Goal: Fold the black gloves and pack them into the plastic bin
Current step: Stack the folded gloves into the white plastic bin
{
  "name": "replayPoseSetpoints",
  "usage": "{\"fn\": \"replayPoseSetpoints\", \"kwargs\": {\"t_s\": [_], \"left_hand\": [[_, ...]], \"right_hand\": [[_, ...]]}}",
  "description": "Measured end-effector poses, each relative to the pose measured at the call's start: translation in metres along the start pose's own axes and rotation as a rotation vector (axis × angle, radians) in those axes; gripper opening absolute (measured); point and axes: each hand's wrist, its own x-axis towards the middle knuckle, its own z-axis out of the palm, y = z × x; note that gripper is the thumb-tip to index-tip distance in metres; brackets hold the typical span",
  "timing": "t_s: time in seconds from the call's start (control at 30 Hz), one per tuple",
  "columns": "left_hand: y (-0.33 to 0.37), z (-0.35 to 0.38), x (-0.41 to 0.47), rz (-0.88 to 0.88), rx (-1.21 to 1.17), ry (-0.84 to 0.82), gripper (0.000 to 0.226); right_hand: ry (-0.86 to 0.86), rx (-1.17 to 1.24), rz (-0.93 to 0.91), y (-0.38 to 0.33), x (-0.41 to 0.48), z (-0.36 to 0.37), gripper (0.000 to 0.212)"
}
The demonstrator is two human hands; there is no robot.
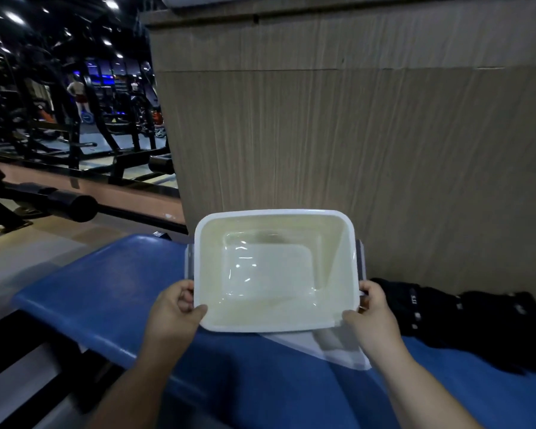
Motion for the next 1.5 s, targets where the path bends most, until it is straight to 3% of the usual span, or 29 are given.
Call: {"fn": "replayPoseSetpoints", "kwargs": {"t_s": [0.37,0.87,1.23,1.5], "left_hand": [[-0.005,0.039,-0.010,0.055,-0.072,-0.042,0.033],[-0.042,0.070,-0.011,0.038,-0.048,-0.025,0.034],[-0.046,0.080,-0.014,0.086,-0.019,0.075,0.032],[-0.018,0.089,-0.033,0.066,0.087,0.222,0.059]], "right_hand": [[0.078,0.023,0.025,0.029,-0.015,-0.028,0.044],[0.043,-0.021,0.068,0.050,-0.011,-0.025,0.047],[0.121,-0.104,0.009,0.058,-0.009,-0.021,0.041],[0.171,-0.144,-0.028,0.059,-0.013,-0.035,0.042]]}}
